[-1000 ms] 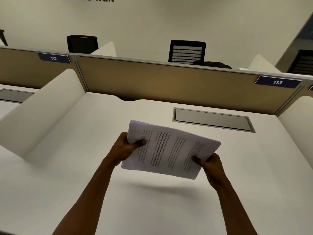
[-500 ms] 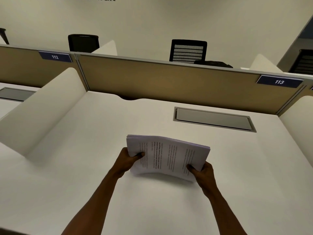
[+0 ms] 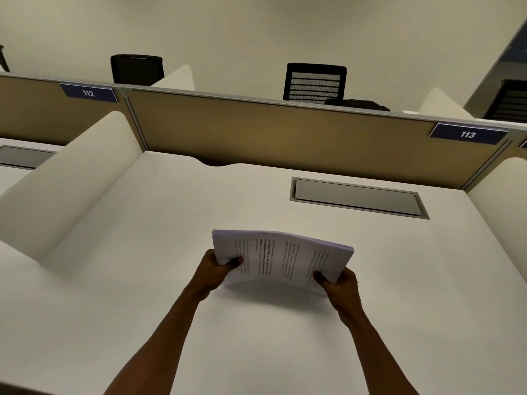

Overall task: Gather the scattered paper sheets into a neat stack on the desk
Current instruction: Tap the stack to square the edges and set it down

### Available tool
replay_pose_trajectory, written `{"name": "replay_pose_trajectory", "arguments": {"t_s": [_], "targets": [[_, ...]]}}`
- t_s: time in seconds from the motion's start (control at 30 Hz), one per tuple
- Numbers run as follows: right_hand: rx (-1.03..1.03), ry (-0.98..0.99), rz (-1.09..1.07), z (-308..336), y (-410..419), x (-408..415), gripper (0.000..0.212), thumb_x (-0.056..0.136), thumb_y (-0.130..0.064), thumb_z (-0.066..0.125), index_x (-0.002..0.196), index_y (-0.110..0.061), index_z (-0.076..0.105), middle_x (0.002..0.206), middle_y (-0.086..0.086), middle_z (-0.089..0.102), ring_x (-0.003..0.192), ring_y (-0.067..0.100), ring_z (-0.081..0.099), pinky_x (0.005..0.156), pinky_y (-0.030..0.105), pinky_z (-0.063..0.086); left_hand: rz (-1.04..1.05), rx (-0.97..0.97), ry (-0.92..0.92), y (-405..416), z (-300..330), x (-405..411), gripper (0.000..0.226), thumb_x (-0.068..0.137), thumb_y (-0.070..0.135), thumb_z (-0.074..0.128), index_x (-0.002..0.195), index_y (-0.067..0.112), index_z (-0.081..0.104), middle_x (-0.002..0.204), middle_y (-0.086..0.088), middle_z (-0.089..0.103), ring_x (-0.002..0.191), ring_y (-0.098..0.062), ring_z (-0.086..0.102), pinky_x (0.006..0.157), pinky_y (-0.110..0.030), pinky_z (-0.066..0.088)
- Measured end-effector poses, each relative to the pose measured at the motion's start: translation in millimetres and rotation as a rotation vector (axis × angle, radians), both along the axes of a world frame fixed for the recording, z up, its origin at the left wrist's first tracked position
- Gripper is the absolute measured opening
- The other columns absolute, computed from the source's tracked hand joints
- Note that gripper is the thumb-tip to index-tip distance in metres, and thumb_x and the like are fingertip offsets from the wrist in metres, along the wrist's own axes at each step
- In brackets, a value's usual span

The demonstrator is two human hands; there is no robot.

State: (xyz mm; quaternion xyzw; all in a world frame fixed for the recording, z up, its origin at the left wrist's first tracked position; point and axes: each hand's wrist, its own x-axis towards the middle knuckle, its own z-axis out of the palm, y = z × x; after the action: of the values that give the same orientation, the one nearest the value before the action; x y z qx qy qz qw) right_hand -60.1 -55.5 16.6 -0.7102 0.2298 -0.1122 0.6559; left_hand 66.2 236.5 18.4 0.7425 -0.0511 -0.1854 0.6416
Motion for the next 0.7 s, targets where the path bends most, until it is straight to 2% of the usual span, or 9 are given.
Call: {"name": "replay_pose_trajectory", "arguments": {"t_s": [0.13, 0.2, 0.37, 0.43, 0.5, 0.57, 0.63, 0.7], "targets": [[-0.061, 0.023, 0.008, -3.5, -1.1, 0.9, 0.030, 0.079, -0.006, 0.076, 0.102, -0.022, 0.065, 0.101, 0.002, 0.072, 0.096, 0.024, 0.068, 0.082, 0.038, 0.059, 0.038, 0.011, 0.019, 0.5, -1.3, -2.3, 0.041, 0.075, 0.033, 0.080, 0.110, 0.013, 0.072, 0.102, -0.005, 0.077, 0.098, -0.026, 0.072, 0.085, -0.045, 0.060], [-0.122, 0.010, 0.029, 3.6, -3.1, 5.8, 0.031, 0.080, -0.008, 0.076, 0.104, -0.023, 0.064, 0.100, -0.001, 0.071, 0.095, 0.023, 0.068, 0.081, 0.039, 0.059, 0.053, -0.025, 0.033, 0.8, 2.6, -2.4, 0.038, 0.076, 0.031, 0.080, 0.108, 0.011, 0.073, 0.102, -0.007, 0.077, 0.095, -0.028, 0.074, 0.084, -0.048, 0.060], [-0.134, -0.051, 0.056, 32.4, -9.4, 21.4, 0.040, 0.080, -0.020, 0.078, 0.117, -0.020, 0.062, 0.110, 0.000, 0.070, 0.099, 0.019, 0.068, 0.082, 0.037, 0.059, 0.142, -0.262, 0.119, 4.2, 11.2, -10.4, 0.041, 0.075, 0.018, 0.077, 0.113, 0.003, 0.069, 0.108, -0.017, 0.074, 0.102, -0.038, 0.071, 0.084, -0.050, 0.060], [-0.002, -0.094, -0.026, 42.9, -10.1, 24.2, 0.051, 0.077, -0.032, 0.079, 0.122, -0.021, 0.059, 0.110, 0.001, 0.071, 0.100, 0.021, 0.068, 0.083, 0.038, 0.058, 0.174, -0.366, 0.142, 6.1, 12.7, -14.4, 0.041, 0.079, 0.011, 0.076, 0.117, 0.001, 0.065, 0.113, -0.020, 0.072, 0.105, -0.038, 0.069, 0.084, -0.048, 0.060], [0.230, -0.119, -0.091, 49.5, -2.0, 25.7, 0.073, 0.067, -0.052, 0.080, 0.129, -0.023, 0.055, 0.112, 0.002, 0.070, 0.105, 0.024, 0.067, 0.088, 0.043, 0.055, 0.223, -0.478, 0.185, 5.1, 13.6, -19.9, 0.039, 0.086, 0.005, 0.071, 0.122, -0.001, 0.061, 0.117, -0.021, 0.070, 0.107, -0.035, 0.069, 0.083, -0.042, 0.060], [0.403, -0.092, -0.030, 49.6, 17.8, 26.3, 0.080, 0.065, -0.062, 0.075, 0.133, -0.025, 0.052, 0.117, 0.005, 0.070, 0.107, 0.027, 0.068, 0.093, 0.048, 0.051, 0.299, -0.568, 0.234, 1.2, 14.9, -26.5, 0.037, 0.089, 0.002, 0.064, 0.126, -0.001, 0.058, 0.120, -0.019, 0.069, 0.106, -0.029, 0.070, 0.079, -0.036, 0.061], [0.500, -0.061, 0.083, 47.1, 43.9, 25.6, 0.067, 0.078, -0.055, 0.065, 0.136, -0.026, 0.049, 0.122, 0.009, 0.068, 0.108, 0.028, 0.068, 0.097, 0.051, 0.049, 0.371, -0.623, 0.263, -5.8, 13.3, -32.8, 0.040, 0.090, 0.003, 0.064, 0.128, 0.000, 0.057, 0.122, -0.017, 0.068, 0.106, -0.026, 0.071, 0.078, -0.034, 0.060], [0.539, -0.058, 0.173, 46.7, 69.0, 27.0, 0.060, 0.083, -0.044, 0.065, 0.137, -0.024, 0.048, 0.123, 0.012, 0.068, 0.108, 0.032, 0.068, 0.097, 0.053, 0.050, 0.421, -0.639, 0.286, -12.2, 11.2, -39.8, 0.044, 0.088, 0.003, 0.065, 0.131, 0.001, 0.056, 0.124, -0.018, 0.068, 0.106, -0.027, 0.070, 0.078, -0.035, 0.061]]}}
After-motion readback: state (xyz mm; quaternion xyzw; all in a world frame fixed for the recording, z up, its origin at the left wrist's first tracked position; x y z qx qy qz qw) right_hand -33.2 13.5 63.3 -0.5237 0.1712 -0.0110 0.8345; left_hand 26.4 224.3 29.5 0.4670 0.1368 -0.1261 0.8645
